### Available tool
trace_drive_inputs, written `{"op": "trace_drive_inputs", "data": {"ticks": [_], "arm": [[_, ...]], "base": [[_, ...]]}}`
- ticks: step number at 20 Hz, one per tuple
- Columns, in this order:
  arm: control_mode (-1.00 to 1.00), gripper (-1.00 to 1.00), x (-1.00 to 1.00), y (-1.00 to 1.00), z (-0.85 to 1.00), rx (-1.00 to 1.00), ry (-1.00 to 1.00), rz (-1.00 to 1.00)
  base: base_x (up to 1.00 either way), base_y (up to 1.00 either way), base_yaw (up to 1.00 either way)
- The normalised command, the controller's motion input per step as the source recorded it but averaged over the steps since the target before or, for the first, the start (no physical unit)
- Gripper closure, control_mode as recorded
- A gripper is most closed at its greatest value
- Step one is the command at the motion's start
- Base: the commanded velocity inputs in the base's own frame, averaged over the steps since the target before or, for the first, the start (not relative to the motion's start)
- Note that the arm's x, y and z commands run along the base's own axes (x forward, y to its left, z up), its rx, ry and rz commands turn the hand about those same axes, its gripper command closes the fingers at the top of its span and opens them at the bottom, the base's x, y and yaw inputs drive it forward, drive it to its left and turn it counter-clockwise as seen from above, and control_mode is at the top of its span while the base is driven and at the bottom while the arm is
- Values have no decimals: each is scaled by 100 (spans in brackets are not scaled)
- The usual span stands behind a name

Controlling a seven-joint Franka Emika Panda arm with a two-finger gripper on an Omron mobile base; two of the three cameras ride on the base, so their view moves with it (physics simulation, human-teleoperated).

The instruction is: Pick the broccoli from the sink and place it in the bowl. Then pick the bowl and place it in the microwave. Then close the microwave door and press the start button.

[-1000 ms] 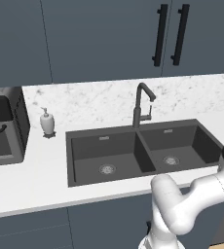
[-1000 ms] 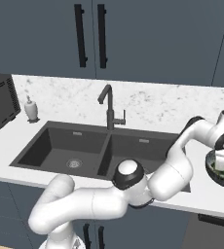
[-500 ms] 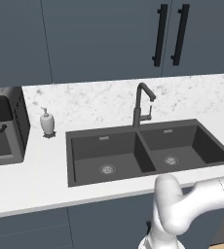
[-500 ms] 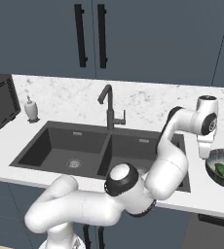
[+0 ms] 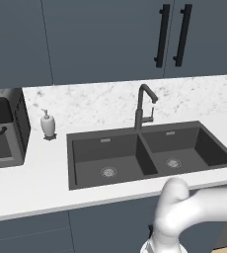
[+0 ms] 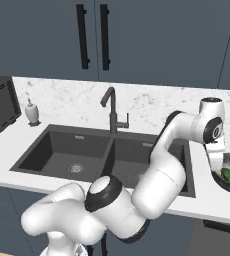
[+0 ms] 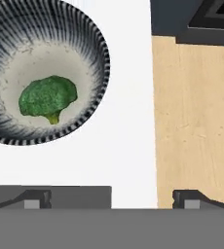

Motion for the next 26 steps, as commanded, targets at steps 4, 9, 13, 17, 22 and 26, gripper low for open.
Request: {"op": "trace_drive_inputs", "data": {"ticks": [4, 9, 13, 17, 22, 26], "arm": [[-100, -100, -78, 0, 10, -1, 0, 53], [-100, -100, -17, 0, 0, 0, 0, 66], [-100, -100, 0, 2, 2, -1, -1, 57], [-100, -100, 6, 9, 15, -2, 6, 44], [-100, -100, 17, 18, 34, -5, 22, 25], [-100, -100, 43, 36, 3, -12, 20, 1]], "base": [[0, 0, 0], [0, 0, 0], [0, 0, 0], [0, 0, 0], [0, 0, 0], [0, 0, 0]]}}
